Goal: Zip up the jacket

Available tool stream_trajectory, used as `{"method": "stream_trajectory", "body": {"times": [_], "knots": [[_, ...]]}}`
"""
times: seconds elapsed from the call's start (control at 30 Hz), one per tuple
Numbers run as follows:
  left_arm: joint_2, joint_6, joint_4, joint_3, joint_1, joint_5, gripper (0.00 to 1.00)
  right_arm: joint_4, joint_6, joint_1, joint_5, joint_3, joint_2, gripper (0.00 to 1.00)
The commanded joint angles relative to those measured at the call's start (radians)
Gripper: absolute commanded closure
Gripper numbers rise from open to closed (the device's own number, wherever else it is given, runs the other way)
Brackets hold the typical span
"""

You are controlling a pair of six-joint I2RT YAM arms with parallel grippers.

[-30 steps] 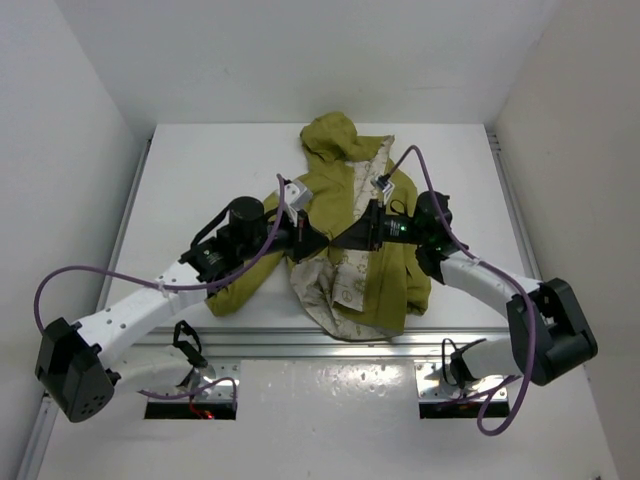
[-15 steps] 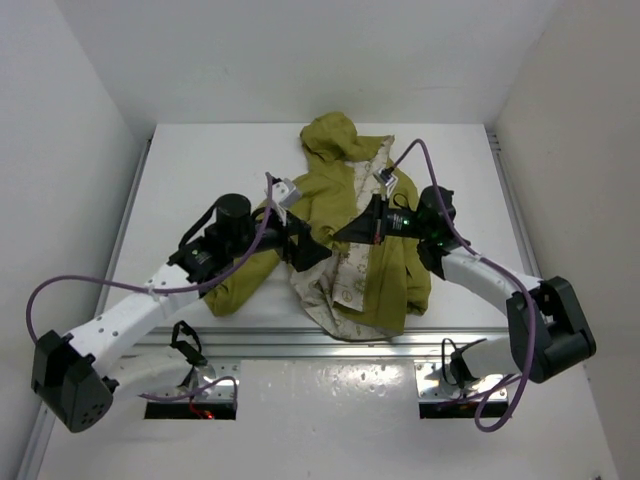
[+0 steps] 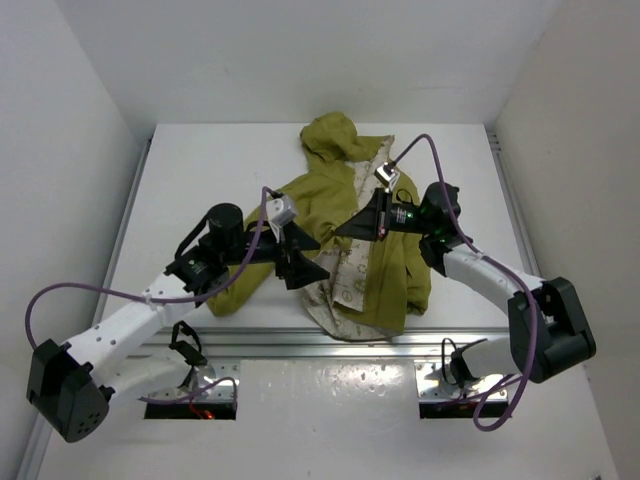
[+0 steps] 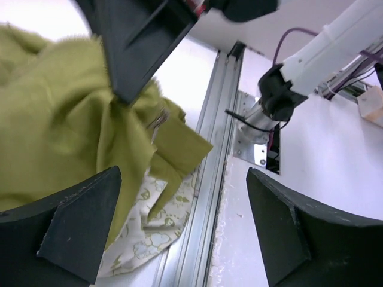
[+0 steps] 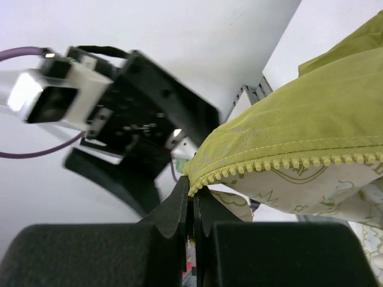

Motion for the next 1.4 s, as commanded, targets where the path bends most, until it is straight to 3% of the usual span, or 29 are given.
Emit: {"method": "stream_trajectory", "body": {"times": [0.0, 0.07, 0.23, 0.63, 0.8, 0.93, 1.17, 1.27, 1.37], "knots": [[0.02, -0.022, 0.089, -0.022, 0.012, -0.017, 0.1, 0.052, 0.074, -0.004, -0.03, 0.048, -0.032, 1.0], [0.02, -0.033, 0.115, -0.043, 0.012, -0.09, 0.15, 0.049, 0.083, -0.004, -0.025, 0.043, -0.038, 1.0], [-0.012, 0.031, 0.154, -0.043, -0.013, -0.167, 0.43, 0.003, 0.09, -0.001, -0.011, 0.033, -0.035, 1.0], [0.001, 0.191, 0.096, -0.032, -0.146, -0.284, 0.64, -0.04, 0.109, -0.001, 0.009, 0.042, -0.029, 1.0], [0.023, 0.211, 0.079, -0.014, -0.165, -0.373, 0.87, -0.048, 0.113, -0.001, 0.003, 0.045, -0.037, 1.0], [0.034, 0.22, 0.059, -0.002, -0.185, -0.461, 0.84, -0.052, 0.114, -0.001, -0.001, 0.039, -0.04, 1.0], [0.015, 0.225, 0.059, -0.002, -0.185, -0.462, 0.51, -0.058, 0.103, -0.004, 0.003, 0.022, -0.043, 1.0], [0.015, 0.234, 0.059, -0.011, -0.194, -0.501, 0.52, -0.066, 0.1, -0.002, 0.009, 0.016, -0.043, 1.0], [0.015, 0.248, 0.059, -0.002, -0.203, -0.502, 0.61, -0.066, 0.1, -0.004, 0.013, 0.013, -0.043, 1.0]]}}
